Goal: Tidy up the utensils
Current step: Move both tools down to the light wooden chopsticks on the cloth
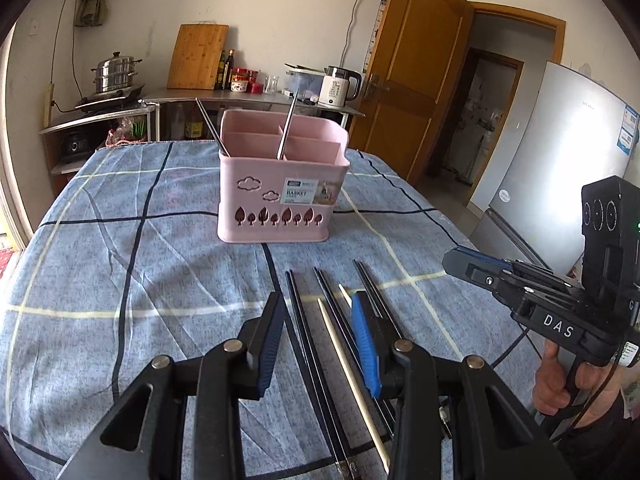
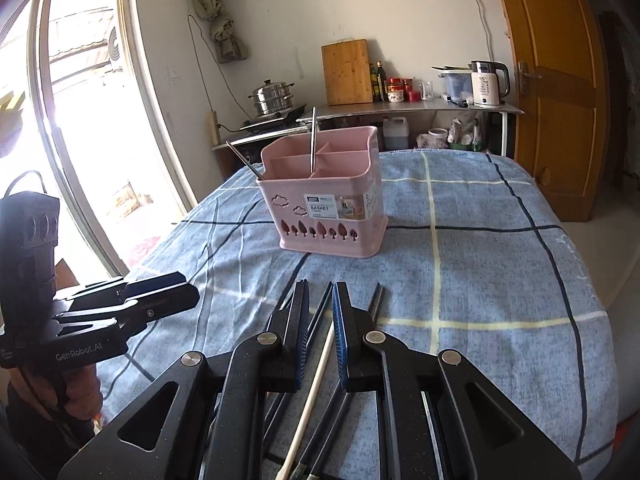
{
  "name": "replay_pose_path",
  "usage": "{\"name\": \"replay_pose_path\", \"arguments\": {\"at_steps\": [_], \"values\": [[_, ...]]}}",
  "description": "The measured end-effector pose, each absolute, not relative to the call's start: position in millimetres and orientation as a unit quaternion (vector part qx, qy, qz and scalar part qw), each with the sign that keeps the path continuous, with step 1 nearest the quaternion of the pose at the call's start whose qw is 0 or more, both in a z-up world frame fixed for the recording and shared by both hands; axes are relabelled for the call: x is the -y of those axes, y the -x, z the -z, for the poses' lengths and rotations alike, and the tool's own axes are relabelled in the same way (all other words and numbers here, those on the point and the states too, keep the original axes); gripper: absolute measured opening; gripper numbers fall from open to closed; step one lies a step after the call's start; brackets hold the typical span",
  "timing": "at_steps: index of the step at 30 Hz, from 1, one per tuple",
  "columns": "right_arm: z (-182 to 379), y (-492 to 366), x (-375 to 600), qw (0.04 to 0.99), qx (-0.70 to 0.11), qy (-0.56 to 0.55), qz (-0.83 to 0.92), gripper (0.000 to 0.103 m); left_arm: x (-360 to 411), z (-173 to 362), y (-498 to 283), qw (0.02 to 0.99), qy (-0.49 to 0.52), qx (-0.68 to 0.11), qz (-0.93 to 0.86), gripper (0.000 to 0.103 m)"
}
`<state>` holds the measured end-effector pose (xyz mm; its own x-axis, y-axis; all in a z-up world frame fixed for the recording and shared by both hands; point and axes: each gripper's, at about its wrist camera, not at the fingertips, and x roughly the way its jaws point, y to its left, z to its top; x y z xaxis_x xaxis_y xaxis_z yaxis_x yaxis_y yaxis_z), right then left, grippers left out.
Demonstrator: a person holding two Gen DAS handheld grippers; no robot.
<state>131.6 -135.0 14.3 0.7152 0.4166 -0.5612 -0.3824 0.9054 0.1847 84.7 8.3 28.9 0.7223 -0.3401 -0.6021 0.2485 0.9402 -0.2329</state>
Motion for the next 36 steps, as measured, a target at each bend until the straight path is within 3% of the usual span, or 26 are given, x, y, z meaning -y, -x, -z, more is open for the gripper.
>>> {"name": "replay_pose_path", "arguments": {"at_steps": [14, 22, 36], "values": [[6, -138, 140, 0.916, -0.339, -0.04, -0.21, 0.012, 13, 2, -103, 0.902, 0.068, -0.39, 0.172, 0.036], [12, -141, 144, 0.913, -0.348, -0.044, -0.209, 0.012, 38, 25, -125, 0.882, 0.045, -0.435, 0.175, 0.02], [20, -153, 144, 0.907, -0.361, -0.047, -0.212, 0.012, 51, 43, -147, 0.874, 0.028, -0.46, 0.155, 0.015]]}}
